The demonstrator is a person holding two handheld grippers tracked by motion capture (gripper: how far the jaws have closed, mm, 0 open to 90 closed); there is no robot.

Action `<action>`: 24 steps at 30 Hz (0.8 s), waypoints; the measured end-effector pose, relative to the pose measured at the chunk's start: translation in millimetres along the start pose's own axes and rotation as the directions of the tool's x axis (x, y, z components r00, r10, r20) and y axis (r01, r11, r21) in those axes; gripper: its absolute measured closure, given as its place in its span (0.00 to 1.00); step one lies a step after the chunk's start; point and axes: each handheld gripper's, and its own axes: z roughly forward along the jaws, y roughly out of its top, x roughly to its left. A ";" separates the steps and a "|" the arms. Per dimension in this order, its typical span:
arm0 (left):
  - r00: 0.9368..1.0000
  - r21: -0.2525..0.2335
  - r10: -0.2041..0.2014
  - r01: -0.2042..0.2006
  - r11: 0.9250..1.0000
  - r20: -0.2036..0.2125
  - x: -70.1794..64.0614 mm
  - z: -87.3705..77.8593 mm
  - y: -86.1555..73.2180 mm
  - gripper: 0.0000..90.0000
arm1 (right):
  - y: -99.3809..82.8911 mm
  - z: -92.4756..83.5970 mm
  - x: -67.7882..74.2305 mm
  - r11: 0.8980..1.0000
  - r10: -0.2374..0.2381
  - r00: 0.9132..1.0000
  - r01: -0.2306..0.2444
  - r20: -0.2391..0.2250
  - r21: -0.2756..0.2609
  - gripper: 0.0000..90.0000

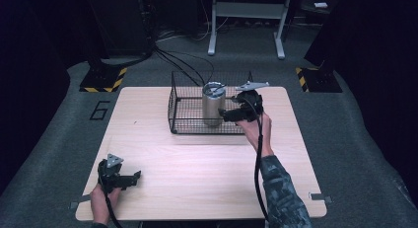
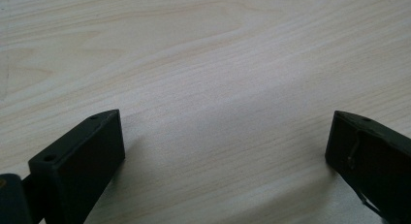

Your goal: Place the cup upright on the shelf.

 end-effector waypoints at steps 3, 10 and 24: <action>1.000 -0.001 -0.001 0.001 1.000 0.000 -0.1 0.0 0.0 0.00 | -5.9 -14.7 2.4 1.000 -0.022 1.000 0.022 0.005 -0.005 0.00; 1.000 -0.001 -0.002 0.002 1.000 -0.002 -0.3 0.0 -0.2 0.00 | -27.5 -46.9 -0.9 0.999 -0.027 0.999 0.028 0.034 -0.021 0.00; 1.000 -0.001 0.001 -0.001 1.000 -0.010 -0.4 -0.3 -0.3 0.00 | -96.4 -87.9 -22.6 1.000 0.022 0.990 -0.019 0.139 -0.023 0.00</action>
